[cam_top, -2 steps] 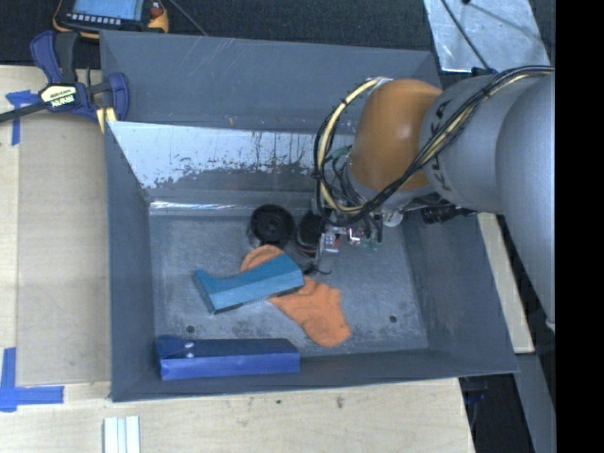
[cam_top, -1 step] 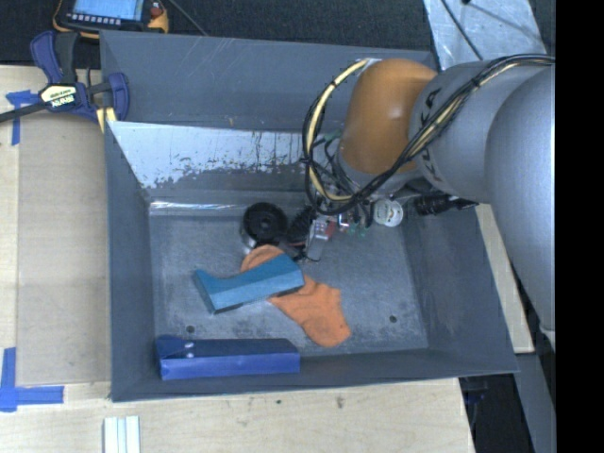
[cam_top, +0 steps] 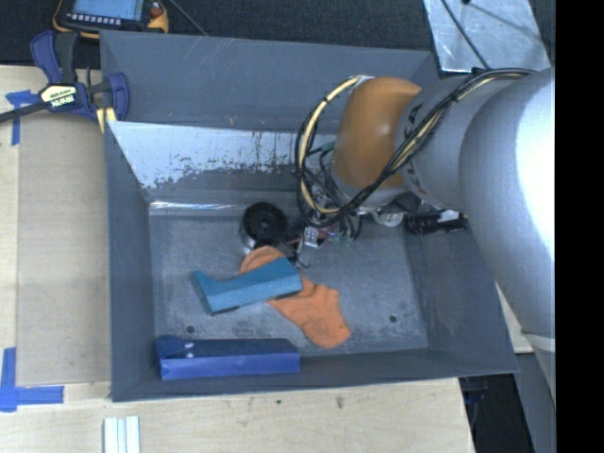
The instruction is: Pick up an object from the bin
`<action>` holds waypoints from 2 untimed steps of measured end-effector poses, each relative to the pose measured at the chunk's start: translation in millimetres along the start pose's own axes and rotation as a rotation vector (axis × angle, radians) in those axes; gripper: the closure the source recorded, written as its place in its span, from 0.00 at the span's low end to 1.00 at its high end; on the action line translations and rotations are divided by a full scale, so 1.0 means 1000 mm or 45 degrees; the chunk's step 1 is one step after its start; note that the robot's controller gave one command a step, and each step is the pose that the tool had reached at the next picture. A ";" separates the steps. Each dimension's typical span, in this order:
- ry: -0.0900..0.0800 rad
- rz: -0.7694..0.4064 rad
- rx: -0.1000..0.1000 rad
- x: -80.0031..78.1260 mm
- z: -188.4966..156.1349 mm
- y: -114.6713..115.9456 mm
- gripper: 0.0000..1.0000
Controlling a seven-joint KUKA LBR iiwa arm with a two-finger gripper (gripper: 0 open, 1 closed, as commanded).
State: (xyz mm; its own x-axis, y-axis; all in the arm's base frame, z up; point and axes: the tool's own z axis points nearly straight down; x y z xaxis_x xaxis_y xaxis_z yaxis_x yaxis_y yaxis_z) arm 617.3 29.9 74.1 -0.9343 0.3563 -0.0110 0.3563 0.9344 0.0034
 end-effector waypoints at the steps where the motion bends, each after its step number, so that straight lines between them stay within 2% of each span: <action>1: 0.010 -0.045 0.002 -0.002 0.003 0.025 1.00; 2: 0.010 -0.045 0.003 -0.002 0.003 0.025 1.00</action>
Offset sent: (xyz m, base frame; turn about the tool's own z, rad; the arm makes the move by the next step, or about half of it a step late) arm 0.0000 0.0000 0.0000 0.0000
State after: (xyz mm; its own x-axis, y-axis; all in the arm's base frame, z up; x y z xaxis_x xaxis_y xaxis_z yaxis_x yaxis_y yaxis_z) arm 628.2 52.2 71.1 -0.9464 0.3231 -0.0029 0.3231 0.9464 0.0012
